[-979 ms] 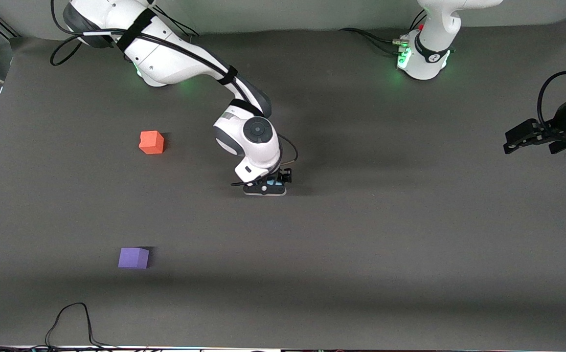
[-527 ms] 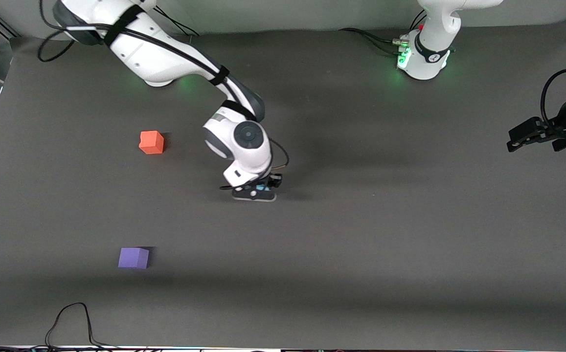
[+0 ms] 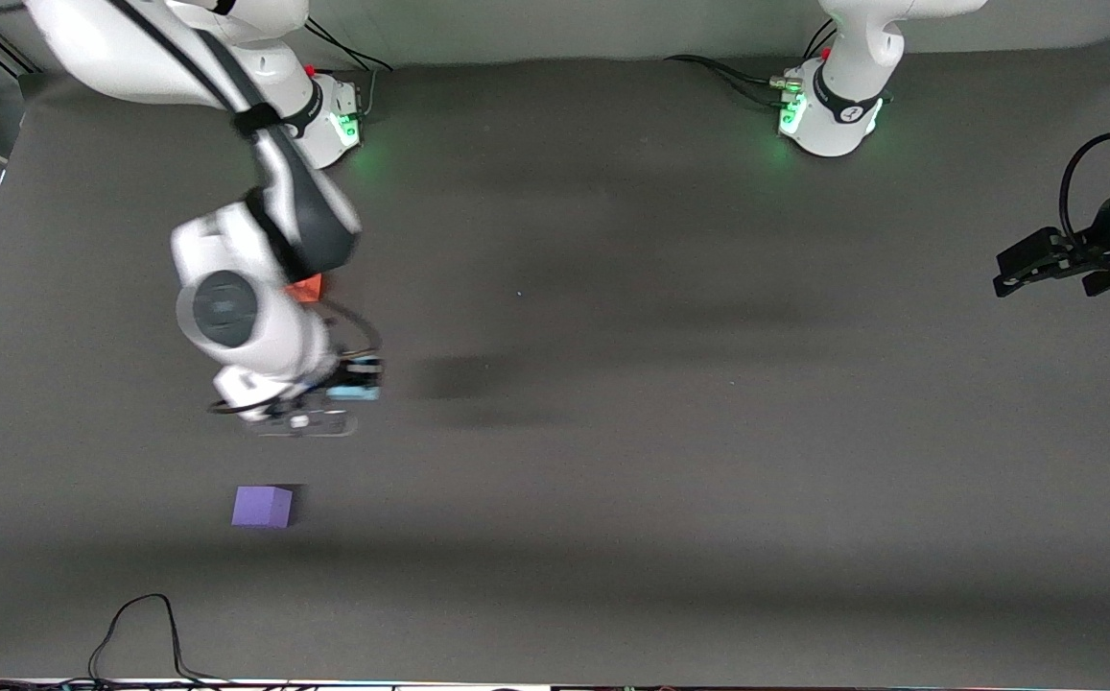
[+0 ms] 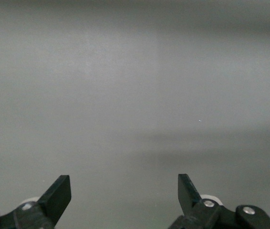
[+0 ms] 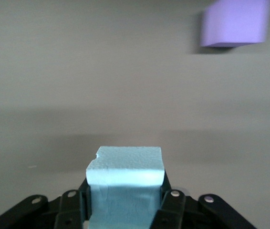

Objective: Place blue block between orange and purple blocks

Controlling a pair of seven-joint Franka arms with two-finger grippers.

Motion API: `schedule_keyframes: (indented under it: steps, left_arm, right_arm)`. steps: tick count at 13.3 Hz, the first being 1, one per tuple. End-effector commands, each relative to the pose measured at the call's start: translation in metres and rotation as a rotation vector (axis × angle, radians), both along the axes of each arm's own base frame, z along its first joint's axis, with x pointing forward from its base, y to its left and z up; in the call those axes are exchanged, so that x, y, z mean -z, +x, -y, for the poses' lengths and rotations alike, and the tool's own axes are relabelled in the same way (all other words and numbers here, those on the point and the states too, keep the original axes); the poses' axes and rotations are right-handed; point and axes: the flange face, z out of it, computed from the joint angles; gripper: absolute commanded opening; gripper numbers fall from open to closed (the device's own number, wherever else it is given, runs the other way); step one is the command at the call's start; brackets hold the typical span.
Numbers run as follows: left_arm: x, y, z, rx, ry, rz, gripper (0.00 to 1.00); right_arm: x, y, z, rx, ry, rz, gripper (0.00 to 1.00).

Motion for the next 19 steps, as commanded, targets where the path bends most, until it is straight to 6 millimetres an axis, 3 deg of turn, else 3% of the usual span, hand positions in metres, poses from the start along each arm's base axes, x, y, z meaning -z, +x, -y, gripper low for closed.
schedule_keyframes:
  steps: [1,4,7,9,10,11,12,13,15,19]
  left_arm:
    - [-0.005,-0.011,-0.001,0.038,0.013,0.012,1.0]
    - [-0.005,-0.012,0.0,0.046,0.013,0.003,1.0]
    - [-0.002,-0.012,0.0,0.065,0.035,-0.002,1.0]
    - [-0.002,-0.012,0.0,0.07,0.067,-0.002,1.0]
    - [-0.002,-0.012,0.0,0.07,0.066,-0.002,1.0]
    - [-0.002,-0.012,0.0,0.069,0.064,-0.002,1.0]
    - [-0.002,-0.012,0.001,0.07,0.058,-0.002,1.0]
    - [-0.002,-0.012,0.001,0.07,0.055,-0.002,1.0]
    - [-0.002,-0.012,-0.002,0.064,0.049,0.0,1.0]
    - [-0.001,-0.011,-0.002,0.065,0.049,-0.003,1.0]
  right_arm:
    - [0.047,-0.042,0.081,0.073,0.073,0.031,0.27]
    - [0.114,-0.06,0.115,0.039,0.061,0.136,0.31]
    - [0.137,-0.059,0.125,0.03,0.054,0.147,0.31]
    - [0.148,-0.061,0.124,0.03,0.052,0.14,0.37]
    - [0.15,-0.06,0.125,0.031,0.051,0.15,0.51]
    - [0.154,-0.061,0.126,0.034,0.05,0.147,1.0]
    - [0.152,-0.061,0.126,0.037,0.051,0.146,1.0]
    - [0.146,-0.06,0.125,0.036,0.053,0.15,1.0]
    - [0.11,-0.058,0.127,0.032,0.059,0.153,1.0]
    - [-0.015,-0.065,0.126,0.025,0.089,0.157,1.0]
